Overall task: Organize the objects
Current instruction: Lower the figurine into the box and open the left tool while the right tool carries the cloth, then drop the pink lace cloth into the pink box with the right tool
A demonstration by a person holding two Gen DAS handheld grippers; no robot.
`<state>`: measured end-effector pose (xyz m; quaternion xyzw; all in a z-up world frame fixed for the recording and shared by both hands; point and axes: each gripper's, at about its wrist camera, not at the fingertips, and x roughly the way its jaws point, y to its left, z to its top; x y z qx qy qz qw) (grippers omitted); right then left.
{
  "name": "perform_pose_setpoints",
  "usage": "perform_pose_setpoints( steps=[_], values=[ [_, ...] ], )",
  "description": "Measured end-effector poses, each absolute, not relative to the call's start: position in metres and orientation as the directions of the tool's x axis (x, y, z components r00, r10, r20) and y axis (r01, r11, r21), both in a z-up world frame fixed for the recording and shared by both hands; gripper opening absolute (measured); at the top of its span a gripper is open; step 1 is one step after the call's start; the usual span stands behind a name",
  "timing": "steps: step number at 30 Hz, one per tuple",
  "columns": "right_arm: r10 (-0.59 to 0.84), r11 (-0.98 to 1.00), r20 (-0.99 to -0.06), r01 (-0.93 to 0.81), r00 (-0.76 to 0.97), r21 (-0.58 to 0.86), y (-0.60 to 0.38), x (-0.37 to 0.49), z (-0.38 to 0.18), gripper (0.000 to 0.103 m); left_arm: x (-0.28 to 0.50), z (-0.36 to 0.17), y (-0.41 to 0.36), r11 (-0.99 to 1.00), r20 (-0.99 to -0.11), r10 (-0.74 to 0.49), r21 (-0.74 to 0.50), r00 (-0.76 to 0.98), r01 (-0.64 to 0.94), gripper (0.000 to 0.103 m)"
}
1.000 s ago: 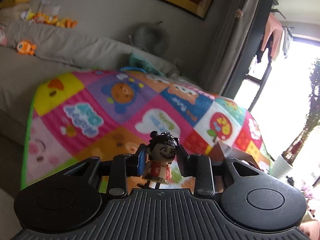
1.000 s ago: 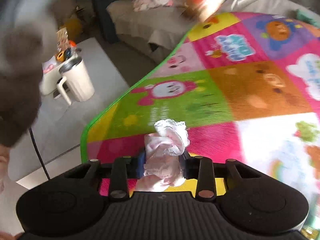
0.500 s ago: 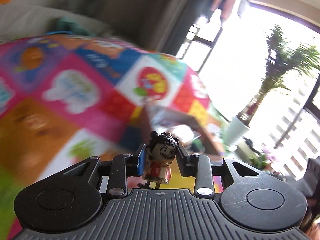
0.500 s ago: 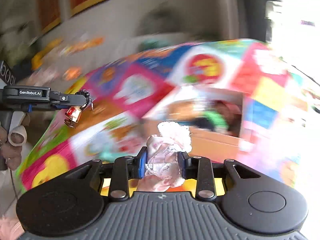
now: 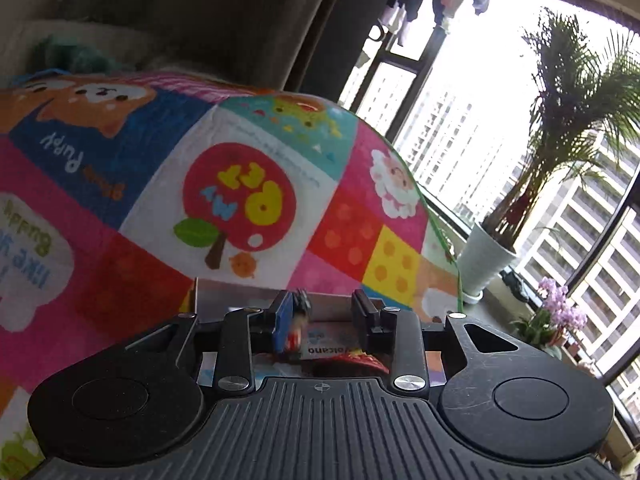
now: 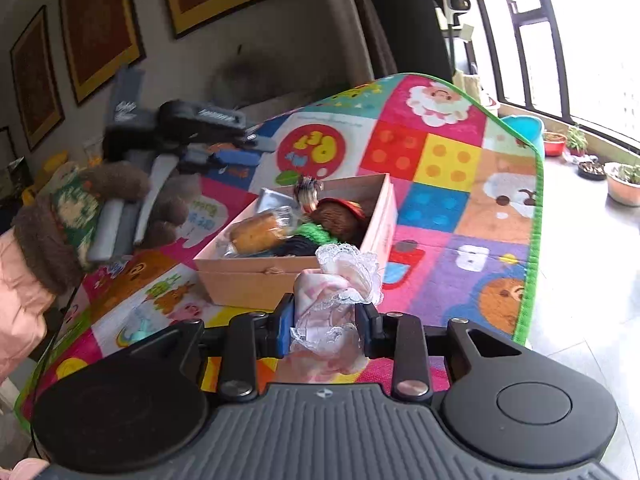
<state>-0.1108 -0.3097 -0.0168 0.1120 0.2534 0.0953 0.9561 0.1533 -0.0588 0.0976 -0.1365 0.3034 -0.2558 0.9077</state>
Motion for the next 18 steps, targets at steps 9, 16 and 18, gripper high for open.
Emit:
perform_pose_setpoints(
  steps=[9, 16, 18],
  values=[
    [0.255, 0.955, -0.474, -0.143, 0.843, 0.259, -0.301, -0.048, 0.006, 0.031, 0.066, 0.05, 0.03, 0.804, -0.456, -0.567, -0.486, 0.686, 0.342, 0.035],
    [0.241, 0.964, -0.563, -0.13, 0.791, 0.23, -0.271, 0.071, 0.034, 0.031, 0.022, 0.018, 0.087, 0.809, -0.411, -0.531, -0.507, 0.741, 0.299, 0.035],
    [0.209, 0.972, -0.598, -0.097, 0.774, 0.214, -0.262, 0.109, 0.033, 0.031, 0.017, 0.015, 0.095, 0.806, -0.417, -0.531, -0.516, 0.737, 0.289, 0.035]
  ],
)
